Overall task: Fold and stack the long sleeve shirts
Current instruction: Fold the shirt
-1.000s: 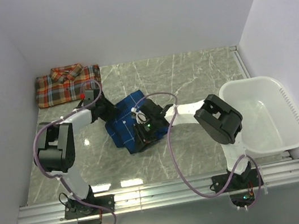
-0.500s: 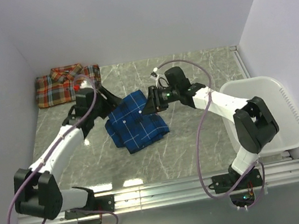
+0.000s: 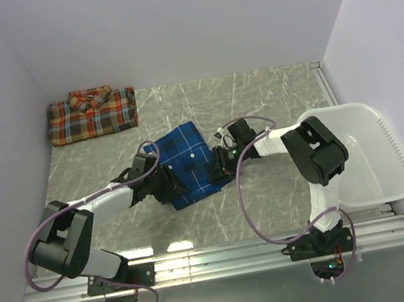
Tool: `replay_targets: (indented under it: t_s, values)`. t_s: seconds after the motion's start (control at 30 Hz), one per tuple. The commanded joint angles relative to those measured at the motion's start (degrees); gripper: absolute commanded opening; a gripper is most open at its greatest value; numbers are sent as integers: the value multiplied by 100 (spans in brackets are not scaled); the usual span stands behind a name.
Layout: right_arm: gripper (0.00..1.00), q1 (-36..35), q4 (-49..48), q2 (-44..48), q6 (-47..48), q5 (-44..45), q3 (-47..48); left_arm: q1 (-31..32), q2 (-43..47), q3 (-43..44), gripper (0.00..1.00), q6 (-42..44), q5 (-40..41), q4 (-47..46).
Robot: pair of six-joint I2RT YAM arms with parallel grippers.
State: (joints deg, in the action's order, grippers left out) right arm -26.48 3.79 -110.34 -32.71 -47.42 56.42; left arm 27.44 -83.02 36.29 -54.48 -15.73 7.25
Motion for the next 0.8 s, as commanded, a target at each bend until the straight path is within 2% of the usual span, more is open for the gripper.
replay_targets:
  t_s: [0.0, 0.13, 0.27, 0.43, 0.57, 0.67, 0.77]
  values:
    - [40, 169, 7, 92, 98, 162, -219, -326, -38, -394, 49, -151, -308, -188]
    - [40, 205, 279, 381, 282, 312, -115, -573, 67, -562, 48, -81, -467, -127]
    - [40, 205, 543, 917, 423, 435, 140, -565, 400, -168, 52, 34, -501, 189]
    - [40, 143, -184, 1402, -50, 242, 561, -573, 937, 527, 65, 104, -458, 436]
    - [41, -67, -844, 1042, -508, 215, 1063, -573, 955, 1046, 68, -1, 34, 129]
    - [42, -226, -1406, 550, -1007, 242, 1345, -617, 578, 1143, 68, -115, 228, -353]
    - [43, -270, -2345, -212, -1456, 250, 1424, -652, -194, 1161, 67, -177, 228, -671]
